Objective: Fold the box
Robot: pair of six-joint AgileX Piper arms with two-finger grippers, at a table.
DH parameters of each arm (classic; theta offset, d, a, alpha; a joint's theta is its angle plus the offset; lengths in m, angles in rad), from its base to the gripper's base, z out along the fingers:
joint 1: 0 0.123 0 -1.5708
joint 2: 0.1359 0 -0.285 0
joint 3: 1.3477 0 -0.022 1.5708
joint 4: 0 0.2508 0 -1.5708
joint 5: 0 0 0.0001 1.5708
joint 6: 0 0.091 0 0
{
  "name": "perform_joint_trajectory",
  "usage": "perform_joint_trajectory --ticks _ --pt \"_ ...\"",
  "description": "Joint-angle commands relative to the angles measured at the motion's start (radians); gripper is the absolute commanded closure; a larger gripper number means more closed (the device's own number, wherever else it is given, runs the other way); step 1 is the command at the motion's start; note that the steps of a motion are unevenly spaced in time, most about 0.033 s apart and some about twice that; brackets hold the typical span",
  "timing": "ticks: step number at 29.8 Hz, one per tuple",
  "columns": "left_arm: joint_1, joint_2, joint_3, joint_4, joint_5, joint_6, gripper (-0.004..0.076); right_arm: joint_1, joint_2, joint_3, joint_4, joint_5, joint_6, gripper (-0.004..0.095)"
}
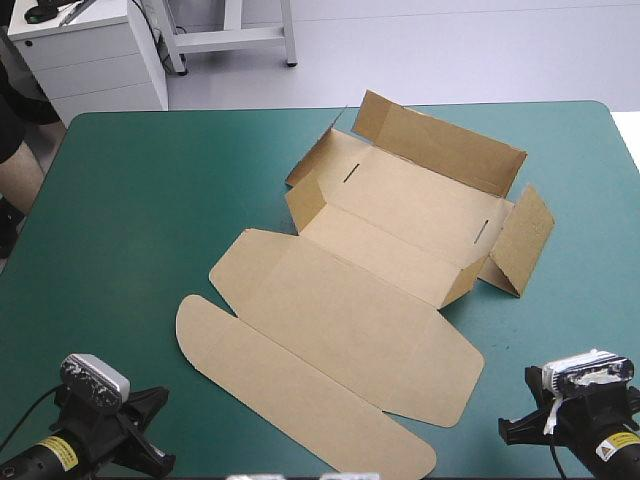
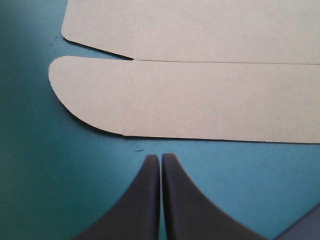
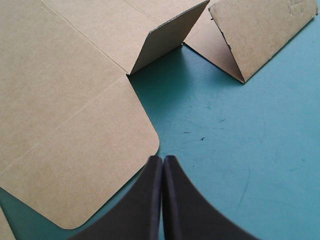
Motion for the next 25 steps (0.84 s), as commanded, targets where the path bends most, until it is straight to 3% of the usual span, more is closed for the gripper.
perform_joint_trajectory --ticks 1,4,7,10,14,16,18,25 --pt "-0.007 0.013 -0.022 -0.019 -0.057 -0.007 0.0731 0.001 0.01 -0.025 0.017 -0.052 -0.013 0.0924" --pt "-0.007 0.013 -0.022 -0.019 -0.057 -0.007 0.0731 0.001 0.01 -0.025 0.017 -0.052 -0.013 0.0898" --pt "-0.007 0.013 -0.022 -0.019 -0.057 -0.007 0.0731 0.001 0.01 -0.025 0.017 -0.052 -0.013 0.081" --pt "-0.007 0.013 -0.022 -0.019 -0.057 -0.007 0.0731 0.001 0.01 -0.025 0.017 -0.052 -0.013 0.0623" --pt "-0.007 0.013 -0.022 -0.019 -0.057 -0.007 0.0731 0.001 0.01 -0.025 0.014 -0.052 0.002 0.0267" --pt "-0.007 0.013 -0.022 -0.019 -0.057 -0.007 0.0731 0.001 0.01 -0.025 0.009 -0.052 0.046 0.0162" --pt "-0.007 0.013 -0.022 -0.019 -0.057 -0.007 0.0731 0.001 0.01 -0.025 0.009 -0.052 0.118 0.0122" --pt "-0.007 0.013 -0.022 -0.019 -0.057 -0.007 0.0731 0.001 0.023 -0.026 0.02 -0.035 0.354 0.0122"
